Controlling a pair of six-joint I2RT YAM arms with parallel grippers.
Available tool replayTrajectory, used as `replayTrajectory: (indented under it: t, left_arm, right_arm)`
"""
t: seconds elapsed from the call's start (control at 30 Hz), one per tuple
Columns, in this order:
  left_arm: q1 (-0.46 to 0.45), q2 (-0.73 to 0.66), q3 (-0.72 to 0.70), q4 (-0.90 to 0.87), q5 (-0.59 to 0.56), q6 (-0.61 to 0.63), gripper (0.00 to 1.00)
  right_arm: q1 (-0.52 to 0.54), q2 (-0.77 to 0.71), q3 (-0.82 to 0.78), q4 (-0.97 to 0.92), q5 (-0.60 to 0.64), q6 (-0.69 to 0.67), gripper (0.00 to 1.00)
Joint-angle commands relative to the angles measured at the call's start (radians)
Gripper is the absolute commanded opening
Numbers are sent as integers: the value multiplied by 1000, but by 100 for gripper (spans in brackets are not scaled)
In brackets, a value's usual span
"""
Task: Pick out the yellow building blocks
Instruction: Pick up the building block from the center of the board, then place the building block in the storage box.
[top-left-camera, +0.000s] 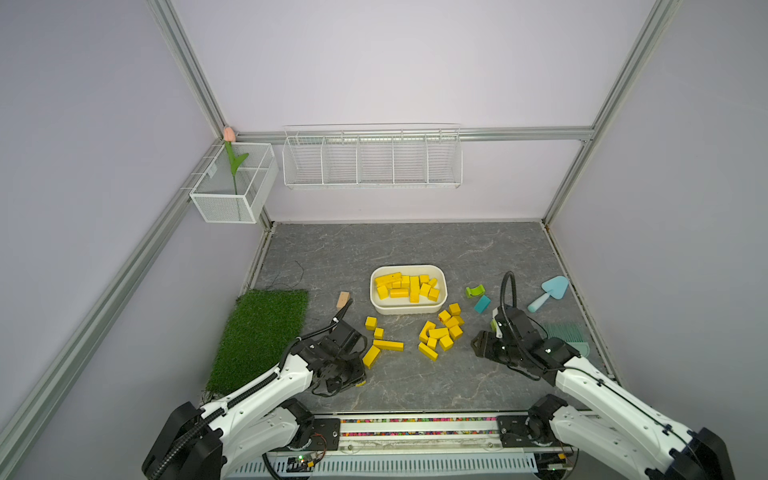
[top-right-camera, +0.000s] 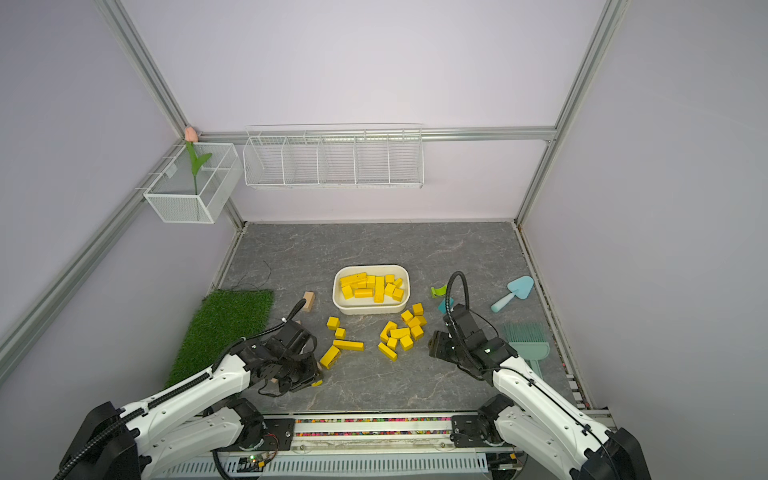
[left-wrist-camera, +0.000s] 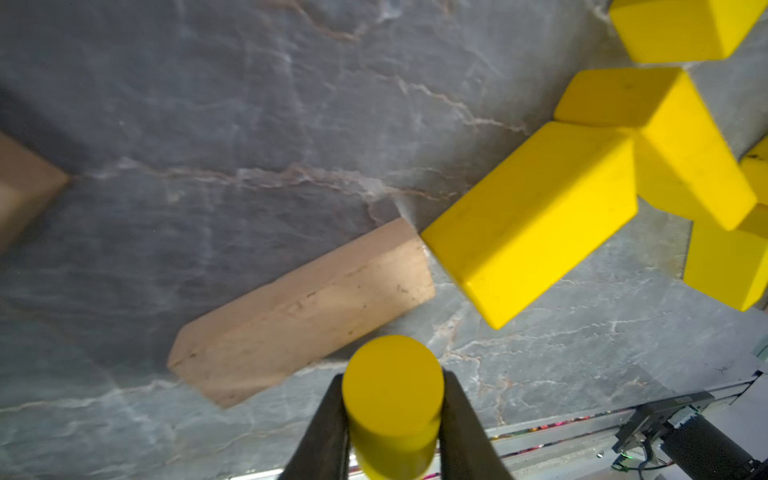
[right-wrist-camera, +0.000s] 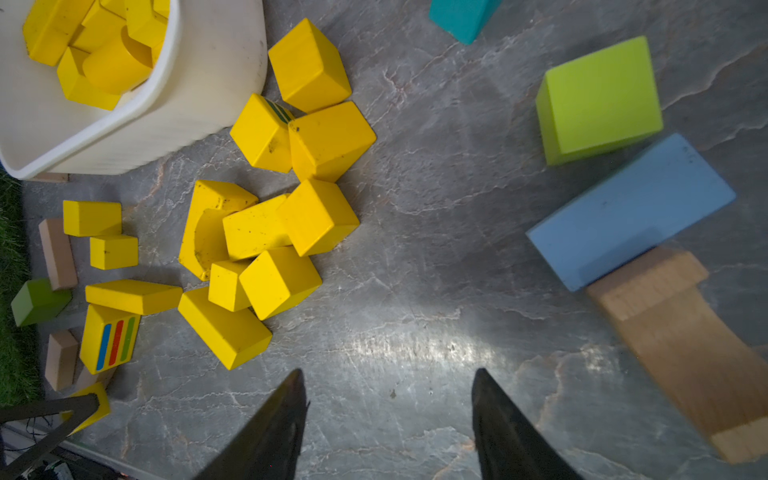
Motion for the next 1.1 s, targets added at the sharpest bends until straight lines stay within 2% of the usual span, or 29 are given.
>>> replayTrajectory:
  t: [0.0,0.17,0.33,0.9,1.07]
  left_arm:
    - [-1,-19,72,-33,-16,50,21]
    - [-1,-12,170,-82,-91,107,22]
    - [1,38,288,-71,-111,200,23]
    - [33,359,625,-89,-118,405,27]
    - [52,490,751,-111,-78,452,27]
  right_arm:
    - [-8,-9,-17,11,-4,10,65]
    - [-10,-15,-20,11,-4,10,65]
    - [-12,-25,-24,11,-4,10,65]
    - [-20,-27,-29,20,-16,6,65]
    - [-23,-20,-30,25,-24,3,65]
